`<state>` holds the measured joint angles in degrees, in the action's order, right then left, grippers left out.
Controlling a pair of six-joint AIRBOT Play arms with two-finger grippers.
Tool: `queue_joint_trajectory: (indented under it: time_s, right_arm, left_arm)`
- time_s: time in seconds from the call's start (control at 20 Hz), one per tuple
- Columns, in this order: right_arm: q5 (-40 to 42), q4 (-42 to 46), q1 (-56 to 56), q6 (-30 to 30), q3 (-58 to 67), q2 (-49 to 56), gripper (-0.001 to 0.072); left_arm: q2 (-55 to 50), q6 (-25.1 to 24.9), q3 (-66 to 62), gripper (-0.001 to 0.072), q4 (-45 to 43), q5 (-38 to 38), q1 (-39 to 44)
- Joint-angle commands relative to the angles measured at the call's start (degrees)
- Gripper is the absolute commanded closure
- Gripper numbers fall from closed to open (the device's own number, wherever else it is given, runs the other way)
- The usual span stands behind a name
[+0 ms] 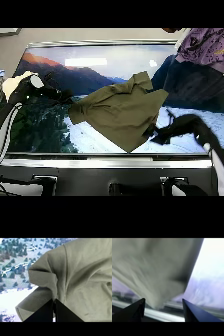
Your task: Fold the clothes and pants, and hang the long-sleeved shirts on hangers.
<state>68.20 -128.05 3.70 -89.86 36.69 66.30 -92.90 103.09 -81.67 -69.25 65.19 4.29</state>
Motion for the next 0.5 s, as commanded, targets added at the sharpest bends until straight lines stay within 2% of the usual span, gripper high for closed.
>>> queue_joint_trajectory:
  time_s: [0.0,0.3,0.4,0.45]
  right_arm:
    - [-7.93,0.46,-9.75,6.34,-10.6,-4.39,0.018]
    - [-20.98,0.76,-14.32,11.96,-10.8,-4.39,0.02]
    - [-23.56,0.72,-14.32,12.85,-10.75,-4.39,0.0269]
    - [-23.76,0.59,-14.32,12.74,-10.51,-4.39,0.0451]
  left_arm:
    - [-0.02,0.02,-0.02,0.0692,0.0,-0.02,-0.04]
    - [-0.02,-0.15,-0.02,0.0692,-0.04,-0.07,-0.04]
    - [-0.02,-0.17,-0.02,0.0692,-0.46,-0.07,-0.04]
    - [-0.02,-0.17,-0.02,0.0692,-0.46,-0.07,-0.11]
